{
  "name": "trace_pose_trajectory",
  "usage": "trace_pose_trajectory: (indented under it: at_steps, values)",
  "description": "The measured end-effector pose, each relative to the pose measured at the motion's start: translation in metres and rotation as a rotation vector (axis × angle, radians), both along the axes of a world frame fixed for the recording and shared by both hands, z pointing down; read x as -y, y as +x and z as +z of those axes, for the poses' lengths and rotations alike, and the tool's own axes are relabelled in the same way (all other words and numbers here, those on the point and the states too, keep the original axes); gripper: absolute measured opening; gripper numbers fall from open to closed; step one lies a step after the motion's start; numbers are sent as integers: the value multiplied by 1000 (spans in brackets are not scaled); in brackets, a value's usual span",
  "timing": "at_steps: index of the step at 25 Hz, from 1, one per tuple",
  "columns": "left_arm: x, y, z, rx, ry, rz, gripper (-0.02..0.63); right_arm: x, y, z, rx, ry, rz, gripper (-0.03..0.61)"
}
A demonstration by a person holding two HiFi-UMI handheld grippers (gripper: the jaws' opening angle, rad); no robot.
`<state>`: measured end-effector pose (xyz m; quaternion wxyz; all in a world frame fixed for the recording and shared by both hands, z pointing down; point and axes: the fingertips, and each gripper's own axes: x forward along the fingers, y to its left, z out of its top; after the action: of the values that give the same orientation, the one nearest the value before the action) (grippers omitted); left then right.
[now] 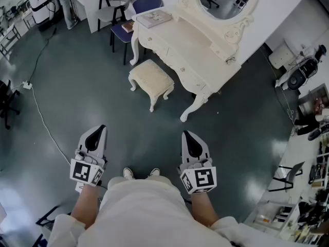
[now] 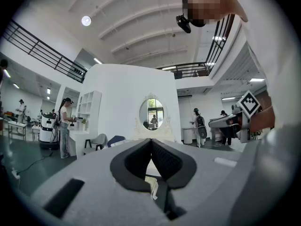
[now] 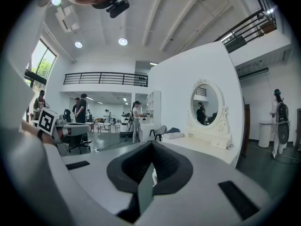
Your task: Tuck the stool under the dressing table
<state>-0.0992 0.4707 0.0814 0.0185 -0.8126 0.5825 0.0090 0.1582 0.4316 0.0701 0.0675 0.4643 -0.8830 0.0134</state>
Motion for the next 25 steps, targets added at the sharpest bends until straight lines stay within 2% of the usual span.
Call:
trace_pose_trajectory:
  at_steps: [10,19,20,21,24,25]
  values:
    - [-6,1,7,7,-12,-10,14,-2,-4,10,4,-20,-28,-2]
    - [-1,3,11,5,-17,-33,14,8,9,11,55,-23,-25,-2]
    - [-1,4,11,2,-18,-33,16,10,11,10,59,-23,-25,56]
    - [0,5,12,-2,-18,-35,31,12,14,10,63,-25,-24,92]
    - [3,7,16,-10,-25,-52,140,20,23,12,69,-26,-19,115]
    - [4,8,17,-7,-28,-56,140,22,26,14,70,-28,-17,117]
